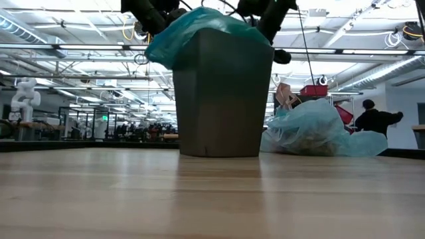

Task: Place trash/remove bag and relplace
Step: Insert the dark blue trash bag into the trash bin

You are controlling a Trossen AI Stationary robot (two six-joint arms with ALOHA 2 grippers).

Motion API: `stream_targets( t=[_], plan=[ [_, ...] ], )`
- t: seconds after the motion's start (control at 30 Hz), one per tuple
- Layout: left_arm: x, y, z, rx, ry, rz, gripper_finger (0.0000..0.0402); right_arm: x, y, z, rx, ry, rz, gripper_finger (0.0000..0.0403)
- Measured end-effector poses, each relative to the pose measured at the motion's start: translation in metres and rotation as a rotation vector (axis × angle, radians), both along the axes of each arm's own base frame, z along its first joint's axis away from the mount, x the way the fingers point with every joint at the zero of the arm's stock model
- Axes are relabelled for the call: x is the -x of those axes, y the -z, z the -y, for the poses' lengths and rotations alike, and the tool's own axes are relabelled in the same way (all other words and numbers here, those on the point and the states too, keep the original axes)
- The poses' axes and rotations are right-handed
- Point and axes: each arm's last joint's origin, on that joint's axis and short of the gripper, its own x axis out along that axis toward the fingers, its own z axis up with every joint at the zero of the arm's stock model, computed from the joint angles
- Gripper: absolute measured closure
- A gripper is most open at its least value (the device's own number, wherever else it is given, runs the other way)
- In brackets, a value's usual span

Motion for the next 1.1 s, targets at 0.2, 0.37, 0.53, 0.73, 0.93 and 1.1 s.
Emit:
stream_targets(
  t=[0.2,0.37,0.53,0.73,0.93,1.1],
  plan=[
    [-0.001,-0.002,-0.001,0.0,-0.013,0.021,0.0402,0.009,0.001,0.023,0.032,0.073,-0.018,0.0403],
    [-0.002,-0.002,-0.001,0.005,-0.024,0.034,0.0402,0.005,0.02,0.036,-0.028,0.042,-0.065,0.0403],
    [-0.003,-0.004,-0.002,0.008,-0.036,0.051,0.0402,0.001,0.03,0.035,-0.082,-0.002,-0.083,0.0403],
    [-0.003,-0.004,-0.003,-0.018,-0.065,0.039,0.0402,0.002,0.016,0.029,-0.05,-0.006,-0.022,0.0403],
    [0.001,-0.004,-0.011,-0.058,-0.127,0.033,0.0402,0.005,0.009,0.032,-0.027,0.013,0.017,0.0403],
    [0.007,0.006,-0.018,-0.041,-0.193,0.005,0.0402,0.002,0.01,0.025,-0.031,-0.009,0.01,0.0403]
  ],
)
